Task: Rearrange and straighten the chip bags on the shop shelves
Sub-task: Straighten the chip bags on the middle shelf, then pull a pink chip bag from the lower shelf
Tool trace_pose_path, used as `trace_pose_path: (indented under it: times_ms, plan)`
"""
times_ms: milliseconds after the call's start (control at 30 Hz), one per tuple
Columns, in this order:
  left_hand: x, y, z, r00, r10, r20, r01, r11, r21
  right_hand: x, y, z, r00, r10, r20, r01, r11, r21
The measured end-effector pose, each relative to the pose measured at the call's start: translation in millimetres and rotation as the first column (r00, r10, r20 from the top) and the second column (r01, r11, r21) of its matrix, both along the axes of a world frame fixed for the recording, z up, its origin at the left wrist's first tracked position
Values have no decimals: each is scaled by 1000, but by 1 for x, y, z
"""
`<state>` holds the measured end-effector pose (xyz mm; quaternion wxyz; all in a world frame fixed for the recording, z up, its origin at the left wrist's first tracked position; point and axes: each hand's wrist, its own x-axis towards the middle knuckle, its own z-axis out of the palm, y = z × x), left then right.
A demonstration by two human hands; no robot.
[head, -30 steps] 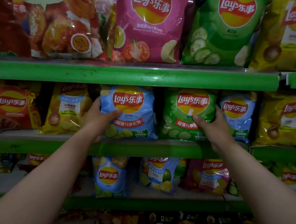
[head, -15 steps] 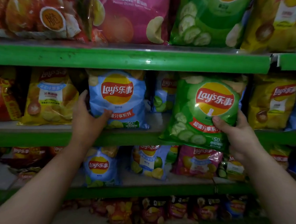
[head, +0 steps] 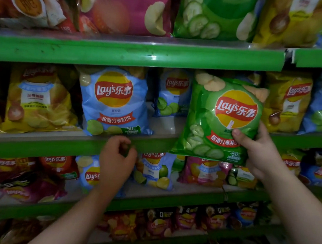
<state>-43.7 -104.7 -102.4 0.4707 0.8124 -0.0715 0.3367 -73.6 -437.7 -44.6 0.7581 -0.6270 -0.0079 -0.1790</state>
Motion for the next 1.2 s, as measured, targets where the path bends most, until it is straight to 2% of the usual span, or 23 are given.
trace_pose_path:
  times_ms: [100,200,267,300,367,467,600,700,767,900,1033,1133,1200]
  plan:
    - [-4,-31,-13,956,-203,-209,232,965,125,-9,-17,-12,1000,-9,3,9,1000,-8]
    - [1,-65,-28,909,-322,-266,390,882,266,-24,-39,-33,999,-23,-45,22,1000,-18]
    - [10,-89,-41,872,-359,-332,473,793,383,-35,-56,-49,996,-41,-82,36,997,-66]
    - [15,-101,-49,842,-354,-407,512,760,401,-40,-65,-57,993,-57,-102,48,995,-90]
    - [29,-125,-63,762,-374,-528,574,768,285,-49,-85,-74,986,-82,-148,63,990,-125]
    - [50,-157,-77,737,-393,-551,522,848,93,-64,-115,-97,967,-117,-224,84,985,-151]
    - [78,-195,-85,742,-307,-596,380,925,-5,-77,-143,-122,943,-164,-290,108,974,-198]
    - [92,-220,-87,782,-293,-551,303,950,-75,-82,-160,-136,936,-166,-312,104,973,-206]
    - [97,-231,-88,804,-274,-528,270,959,-86,-83,-169,-141,934,-162,-319,94,971,-220]
    - [97,-241,-91,781,-270,-563,218,963,-159,-80,-185,-148,935,-117,-335,44,975,-218]
    - [79,-233,-94,837,-253,-484,117,949,-293,-73,-198,-157,925,-135,-355,44,966,-253]
    - [65,-216,-93,884,-203,-421,73,950,-304,-67,-205,-166,910,-173,-376,66,958,-280]
    - [59,-207,-87,883,-221,-413,84,942,-325,-64,-207,-173,912,-183,-367,80,957,-279]
